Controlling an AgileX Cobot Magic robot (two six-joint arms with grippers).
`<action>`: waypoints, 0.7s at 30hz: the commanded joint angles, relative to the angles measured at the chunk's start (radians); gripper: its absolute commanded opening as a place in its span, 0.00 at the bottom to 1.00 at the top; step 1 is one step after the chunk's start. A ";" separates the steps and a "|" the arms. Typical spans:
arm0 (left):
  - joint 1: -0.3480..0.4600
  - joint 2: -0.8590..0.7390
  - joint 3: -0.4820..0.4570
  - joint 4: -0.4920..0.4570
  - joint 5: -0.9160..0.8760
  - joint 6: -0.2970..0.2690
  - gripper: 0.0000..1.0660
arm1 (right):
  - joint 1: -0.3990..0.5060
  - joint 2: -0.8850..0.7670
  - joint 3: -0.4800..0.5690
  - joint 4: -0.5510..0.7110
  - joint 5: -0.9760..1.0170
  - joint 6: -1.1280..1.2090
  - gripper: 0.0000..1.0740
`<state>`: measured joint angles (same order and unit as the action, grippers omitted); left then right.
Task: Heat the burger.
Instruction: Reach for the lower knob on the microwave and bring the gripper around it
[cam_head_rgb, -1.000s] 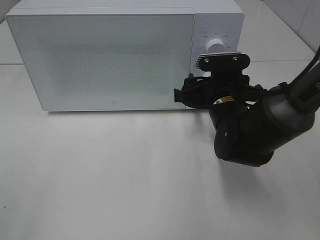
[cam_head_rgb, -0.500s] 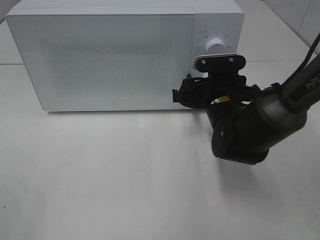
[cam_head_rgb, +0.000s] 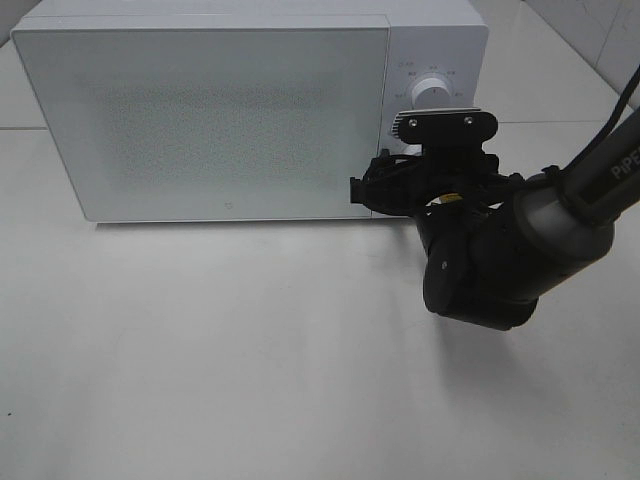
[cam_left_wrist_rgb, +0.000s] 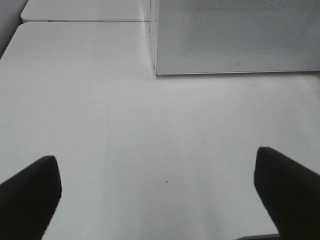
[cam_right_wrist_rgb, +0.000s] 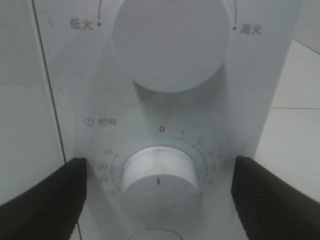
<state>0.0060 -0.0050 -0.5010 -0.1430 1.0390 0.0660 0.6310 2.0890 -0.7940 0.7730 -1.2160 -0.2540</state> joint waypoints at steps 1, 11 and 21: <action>0.001 -0.027 0.006 -0.008 -0.004 -0.001 0.97 | -0.003 -0.002 -0.010 -0.004 -0.106 -0.003 0.71; 0.001 -0.027 0.006 -0.008 -0.004 -0.001 0.97 | -0.003 -0.002 -0.010 -0.007 -0.132 -0.006 0.55; 0.001 -0.027 0.006 -0.008 -0.004 -0.001 0.97 | -0.003 -0.002 -0.010 -0.007 -0.130 -0.006 0.00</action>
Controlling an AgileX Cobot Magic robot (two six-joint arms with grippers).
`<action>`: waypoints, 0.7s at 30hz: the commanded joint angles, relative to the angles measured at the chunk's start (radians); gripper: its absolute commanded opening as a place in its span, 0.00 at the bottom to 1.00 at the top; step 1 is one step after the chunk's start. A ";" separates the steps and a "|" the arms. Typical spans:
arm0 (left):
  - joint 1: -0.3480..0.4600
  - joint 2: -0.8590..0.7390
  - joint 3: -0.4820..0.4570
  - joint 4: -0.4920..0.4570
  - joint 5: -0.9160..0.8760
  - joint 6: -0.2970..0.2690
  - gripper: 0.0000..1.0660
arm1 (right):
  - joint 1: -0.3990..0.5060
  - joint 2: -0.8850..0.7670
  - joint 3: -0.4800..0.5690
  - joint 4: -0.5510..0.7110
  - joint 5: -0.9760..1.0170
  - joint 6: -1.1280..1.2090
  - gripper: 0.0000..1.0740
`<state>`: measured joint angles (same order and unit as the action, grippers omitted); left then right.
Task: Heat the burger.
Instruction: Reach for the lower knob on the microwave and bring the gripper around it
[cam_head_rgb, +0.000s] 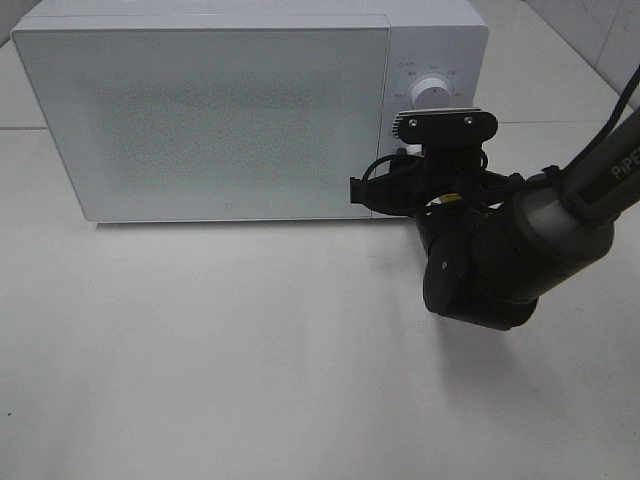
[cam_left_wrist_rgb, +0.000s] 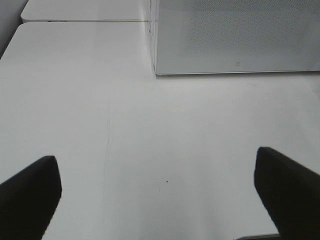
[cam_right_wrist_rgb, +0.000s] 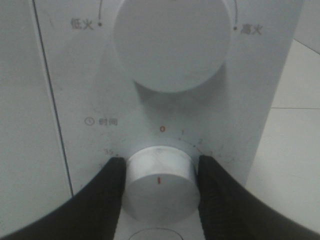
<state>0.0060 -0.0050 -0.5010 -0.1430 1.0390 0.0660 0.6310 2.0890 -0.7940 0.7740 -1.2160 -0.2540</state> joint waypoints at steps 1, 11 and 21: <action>0.001 -0.027 0.006 -0.008 -0.004 -0.001 0.97 | -0.003 -0.002 -0.010 -0.008 -0.130 -0.006 0.00; 0.001 -0.027 0.006 -0.008 -0.004 -0.001 0.97 | -0.003 -0.002 -0.010 -0.010 -0.131 -0.005 0.01; 0.001 -0.027 0.006 -0.008 -0.004 -0.001 0.97 | -0.003 -0.002 -0.010 -0.012 -0.135 0.127 0.02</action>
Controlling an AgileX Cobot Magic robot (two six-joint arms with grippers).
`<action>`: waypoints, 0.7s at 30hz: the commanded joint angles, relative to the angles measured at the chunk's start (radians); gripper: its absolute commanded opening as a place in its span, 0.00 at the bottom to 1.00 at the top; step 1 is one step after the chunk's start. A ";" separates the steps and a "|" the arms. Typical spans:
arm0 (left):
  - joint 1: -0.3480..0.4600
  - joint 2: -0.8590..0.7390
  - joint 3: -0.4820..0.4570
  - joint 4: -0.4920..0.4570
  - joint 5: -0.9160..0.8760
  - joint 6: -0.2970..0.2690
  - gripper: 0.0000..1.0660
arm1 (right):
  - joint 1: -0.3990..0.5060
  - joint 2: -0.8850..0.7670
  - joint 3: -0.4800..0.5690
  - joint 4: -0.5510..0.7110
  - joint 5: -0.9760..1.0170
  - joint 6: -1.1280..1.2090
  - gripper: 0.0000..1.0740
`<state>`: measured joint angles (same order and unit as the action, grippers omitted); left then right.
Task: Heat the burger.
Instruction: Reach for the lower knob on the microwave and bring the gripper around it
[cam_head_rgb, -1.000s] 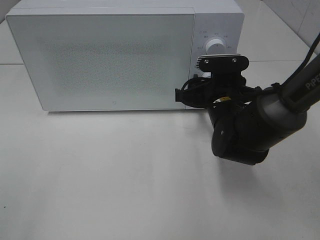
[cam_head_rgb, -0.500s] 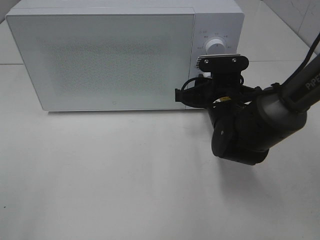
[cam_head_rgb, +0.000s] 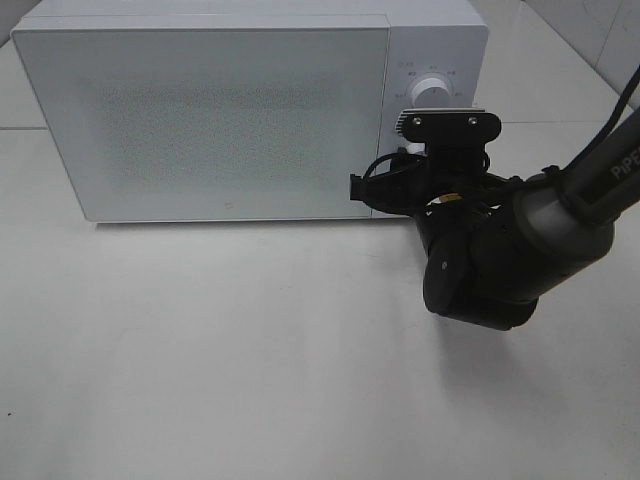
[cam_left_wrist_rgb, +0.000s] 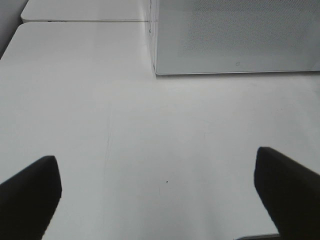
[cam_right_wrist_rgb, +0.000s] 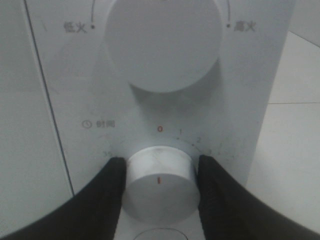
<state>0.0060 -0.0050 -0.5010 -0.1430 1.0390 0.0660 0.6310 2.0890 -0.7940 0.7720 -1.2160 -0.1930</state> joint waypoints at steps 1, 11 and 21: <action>0.001 -0.027 0.006 -0.008 -0.004 -0.001 0.97 | -0.003 -0.002 -0.010 -0.011 -0.135 0.087 0.02; 0.001 -0.027 0.006 -0.008 -0.004 -0.001 0.97 | -0.003 -0.002 -0.010 -0.060 -0.138 0.389 0.02; 0.001 -0.027 0.006 -0.008 -0.004 -0.001 0.97 | -0.003 -0.002 -0.010 -0.083 -0.138 0.634 0.03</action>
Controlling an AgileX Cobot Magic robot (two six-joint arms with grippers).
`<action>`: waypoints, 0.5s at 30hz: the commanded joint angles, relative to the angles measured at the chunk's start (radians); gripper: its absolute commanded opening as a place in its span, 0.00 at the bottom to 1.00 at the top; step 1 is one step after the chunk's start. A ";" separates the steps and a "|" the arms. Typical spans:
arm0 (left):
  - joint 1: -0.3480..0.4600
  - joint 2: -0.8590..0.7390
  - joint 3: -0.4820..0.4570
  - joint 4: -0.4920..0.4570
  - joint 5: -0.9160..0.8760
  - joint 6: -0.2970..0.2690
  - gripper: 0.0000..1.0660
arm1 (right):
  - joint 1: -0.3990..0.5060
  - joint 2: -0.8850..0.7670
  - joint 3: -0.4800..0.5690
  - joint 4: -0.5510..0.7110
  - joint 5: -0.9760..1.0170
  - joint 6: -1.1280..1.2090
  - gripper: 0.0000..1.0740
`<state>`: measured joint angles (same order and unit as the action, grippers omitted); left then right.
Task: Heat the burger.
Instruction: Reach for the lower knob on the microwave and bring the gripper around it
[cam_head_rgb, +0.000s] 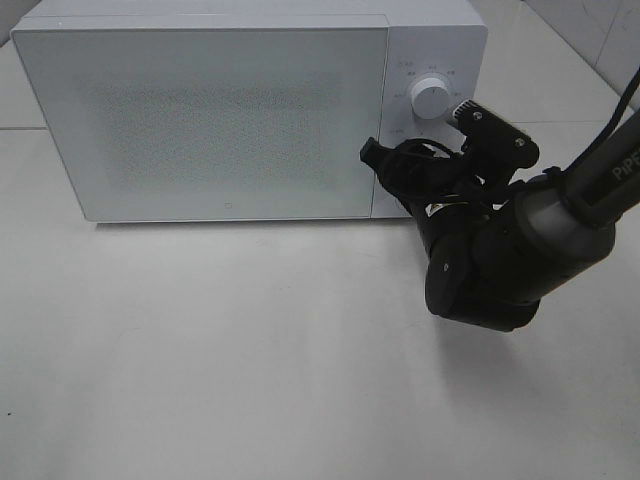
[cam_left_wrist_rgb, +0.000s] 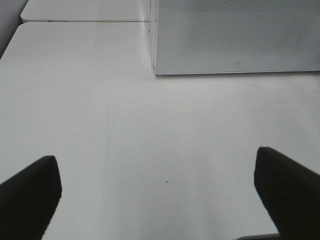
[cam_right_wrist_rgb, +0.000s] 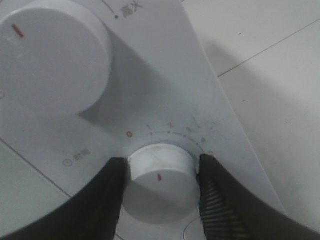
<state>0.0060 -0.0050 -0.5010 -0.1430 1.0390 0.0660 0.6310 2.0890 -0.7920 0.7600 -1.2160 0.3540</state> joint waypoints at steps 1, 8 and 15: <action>0.001 -0.027 0.006 -0.008 -0.004 -0.001 0.97 | -0.003 -0.002 -0.012 -0.074 -0.139 0.109 0.03; 0.001 -0.027 0.006 -0.008 -0.003 -0.001 0.97 | -0.003 -0.002 -0.012 -0.080 -0.139 0.348 0.03; 0.001 -0.027 0.006 -0.008 -0.003 -0.001 0.97 | -0.003 -0.002 -0.012 -0.097 -0.138 0.476 0.03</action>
<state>0.0060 -0.0050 -0.5010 -0.1430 1.0390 0.0660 0.6290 2.0910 -0.7850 0.7480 -1.2220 0.7990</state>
